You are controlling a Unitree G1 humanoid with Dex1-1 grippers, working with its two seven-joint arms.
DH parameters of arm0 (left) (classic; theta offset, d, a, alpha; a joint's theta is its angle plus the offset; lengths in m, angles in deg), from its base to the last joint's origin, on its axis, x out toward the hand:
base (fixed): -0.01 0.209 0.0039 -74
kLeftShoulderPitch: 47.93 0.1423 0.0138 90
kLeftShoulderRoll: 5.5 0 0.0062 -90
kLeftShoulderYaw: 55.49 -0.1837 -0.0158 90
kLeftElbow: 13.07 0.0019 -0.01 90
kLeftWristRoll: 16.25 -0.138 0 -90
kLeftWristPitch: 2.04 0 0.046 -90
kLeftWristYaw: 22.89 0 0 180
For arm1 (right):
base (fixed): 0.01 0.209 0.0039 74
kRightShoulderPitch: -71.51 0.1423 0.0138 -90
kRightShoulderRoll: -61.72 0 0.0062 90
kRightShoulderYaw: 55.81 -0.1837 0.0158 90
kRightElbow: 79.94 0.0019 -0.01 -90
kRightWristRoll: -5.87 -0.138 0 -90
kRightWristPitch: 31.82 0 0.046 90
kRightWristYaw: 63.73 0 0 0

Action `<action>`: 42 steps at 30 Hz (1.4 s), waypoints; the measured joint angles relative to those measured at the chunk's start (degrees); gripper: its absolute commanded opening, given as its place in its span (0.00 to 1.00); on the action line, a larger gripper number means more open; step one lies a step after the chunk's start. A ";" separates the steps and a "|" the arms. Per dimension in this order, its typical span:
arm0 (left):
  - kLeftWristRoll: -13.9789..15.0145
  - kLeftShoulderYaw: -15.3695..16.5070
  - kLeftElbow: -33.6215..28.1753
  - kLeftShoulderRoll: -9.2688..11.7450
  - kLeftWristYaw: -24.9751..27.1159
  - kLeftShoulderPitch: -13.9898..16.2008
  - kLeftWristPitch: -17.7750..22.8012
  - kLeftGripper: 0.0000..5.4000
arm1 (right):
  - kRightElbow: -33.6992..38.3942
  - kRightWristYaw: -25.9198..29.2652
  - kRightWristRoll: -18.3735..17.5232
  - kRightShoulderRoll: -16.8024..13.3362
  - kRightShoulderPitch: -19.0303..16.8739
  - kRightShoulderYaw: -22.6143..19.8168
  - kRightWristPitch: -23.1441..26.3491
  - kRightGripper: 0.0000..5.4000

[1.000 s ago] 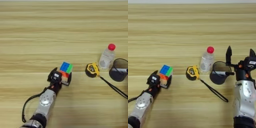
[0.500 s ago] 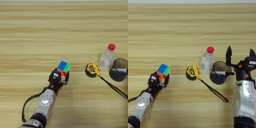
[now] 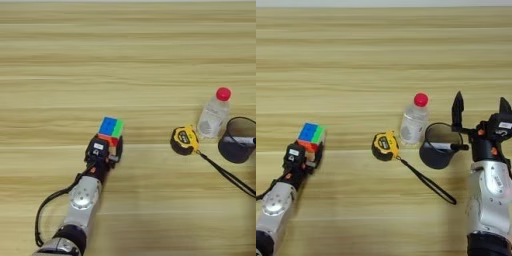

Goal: Move the objects on the table

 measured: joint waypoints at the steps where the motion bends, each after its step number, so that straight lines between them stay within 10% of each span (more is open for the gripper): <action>1: 0.03 0.19 -0.04 0.11 -0.30 0.06 -0.07 0.60 | 0.00 0.01 0.00 0.00 0.00 0.00 0.00 1.00; 17: 1.50 3.96 0.97 1.80 -3.75 1.20 -0.18 0.60 | -2.34 -0.10 0.36 -0.04 0.33 -0.01 -0.04 1.00; 42: 1.46 1.59 -7.89 -0.30 -1.97 3.58 -5.93 0.99 | -7.15 -3.22 3.86 -0.93 2.33 -1.24 -0.23 1.00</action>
